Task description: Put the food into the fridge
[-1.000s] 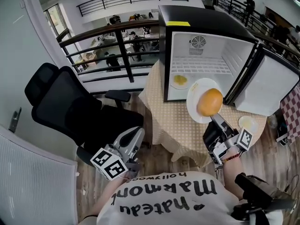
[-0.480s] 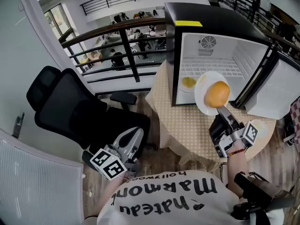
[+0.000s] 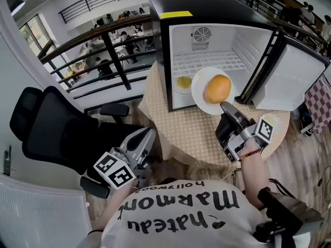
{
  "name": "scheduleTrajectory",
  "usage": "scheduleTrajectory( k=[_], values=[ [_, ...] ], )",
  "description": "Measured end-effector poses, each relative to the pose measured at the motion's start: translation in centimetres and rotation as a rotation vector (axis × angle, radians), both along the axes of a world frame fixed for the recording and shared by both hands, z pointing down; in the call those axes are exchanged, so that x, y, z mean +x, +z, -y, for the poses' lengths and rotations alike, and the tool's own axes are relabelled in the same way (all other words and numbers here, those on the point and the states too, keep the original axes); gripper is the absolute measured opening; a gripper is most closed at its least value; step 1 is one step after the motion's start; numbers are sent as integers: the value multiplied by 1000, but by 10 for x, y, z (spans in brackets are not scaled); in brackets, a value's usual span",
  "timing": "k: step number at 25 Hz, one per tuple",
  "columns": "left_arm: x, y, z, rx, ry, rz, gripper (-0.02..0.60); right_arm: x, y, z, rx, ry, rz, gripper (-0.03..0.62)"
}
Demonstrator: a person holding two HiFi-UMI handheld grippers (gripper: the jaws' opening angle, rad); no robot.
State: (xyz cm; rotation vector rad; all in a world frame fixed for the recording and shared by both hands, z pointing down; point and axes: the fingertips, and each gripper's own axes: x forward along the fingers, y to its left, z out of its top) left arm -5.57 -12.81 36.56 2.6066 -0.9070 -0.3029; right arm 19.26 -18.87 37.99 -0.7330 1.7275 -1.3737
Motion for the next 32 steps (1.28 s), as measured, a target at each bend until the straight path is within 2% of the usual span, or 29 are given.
scheduleTrajectory(
  k=[7,13,19,22,28,32],
  values=[
    [25,6,18,-29,105,24,7,2,-7,7,-3,9,-64,23],
    [45,10,71,-26,239,12,8,17,4,31,-52,106,-111,23],
    [35,1,110,11,330,-10,8,11,-5,45,-58,179,-91,23],
    [32,2,125,21,376,1,8,13,-12,45,-60,229,-114,23],
    [29,-4,150,50,402,-9,7,13,-17,49,-87,281,-154,23],
    [16,-6,175,46,414,-25,8,-6,-14,74,-137,285,-219,23]
  ],
)
